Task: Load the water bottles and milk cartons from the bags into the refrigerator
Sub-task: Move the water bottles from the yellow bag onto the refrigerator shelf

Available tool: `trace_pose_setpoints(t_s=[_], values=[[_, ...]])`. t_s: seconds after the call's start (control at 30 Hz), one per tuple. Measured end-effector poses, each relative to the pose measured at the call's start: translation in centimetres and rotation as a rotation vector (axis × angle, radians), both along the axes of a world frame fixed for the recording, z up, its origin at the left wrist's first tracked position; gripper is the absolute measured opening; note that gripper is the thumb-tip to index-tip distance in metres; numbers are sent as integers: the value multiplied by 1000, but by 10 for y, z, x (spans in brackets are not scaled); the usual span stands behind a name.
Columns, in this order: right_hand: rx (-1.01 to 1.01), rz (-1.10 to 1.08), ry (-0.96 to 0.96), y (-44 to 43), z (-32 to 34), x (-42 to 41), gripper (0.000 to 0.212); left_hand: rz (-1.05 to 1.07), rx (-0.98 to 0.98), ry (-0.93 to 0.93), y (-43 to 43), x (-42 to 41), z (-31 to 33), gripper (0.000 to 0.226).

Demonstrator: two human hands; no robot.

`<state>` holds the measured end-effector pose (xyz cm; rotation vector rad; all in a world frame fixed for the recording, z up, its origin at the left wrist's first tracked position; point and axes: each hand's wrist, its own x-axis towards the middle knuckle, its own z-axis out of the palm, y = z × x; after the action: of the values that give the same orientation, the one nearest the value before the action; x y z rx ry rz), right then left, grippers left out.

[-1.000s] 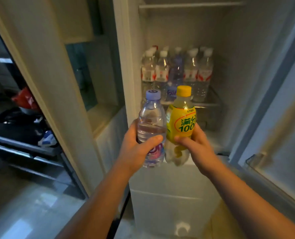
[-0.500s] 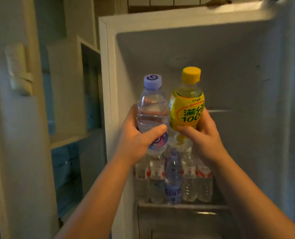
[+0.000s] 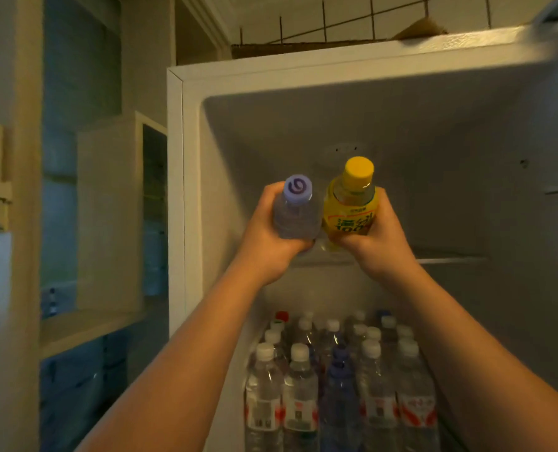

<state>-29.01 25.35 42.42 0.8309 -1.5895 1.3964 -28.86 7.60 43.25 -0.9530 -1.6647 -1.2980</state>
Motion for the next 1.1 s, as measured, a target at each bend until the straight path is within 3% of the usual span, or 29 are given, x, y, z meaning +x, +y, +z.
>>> trace_pose_setpoints(t_s=[0.23,0.33,0.43,0.57,0.67,0.77,0.87,1.0,1.1], values=[[157,-75,-126,23,-5,-41,60,118,-197,-32,1,-27,-7,59],[338,-184,-126,31,-2,-43,59,272,-396,-137,-4,-30,-10,64],[462,-219,-176,38,3,-40,65,450,-466,-243,-6,-29,-8,74],[603,-343,-234,44,-1,-36,91,484,-490,-251,-7,-18,-12,86],[654,-244,-255,48,-6,-31,112,420,-492,-181,-11,-5,-21,90],[615,-174,-272,50,-5,-28,108,328,-490,-180,-13,7,-26,80],[601,-190,-218,46,-6,-26,99,203,-370,-229,-13,10,-26,69],[591,-200,-202,38,-7,-26,79,282,-330,-189,-12,6,-22,40],[622,-154,-295,35,2,-30,79,370,-378,-168,-14,-2,-16,38]])
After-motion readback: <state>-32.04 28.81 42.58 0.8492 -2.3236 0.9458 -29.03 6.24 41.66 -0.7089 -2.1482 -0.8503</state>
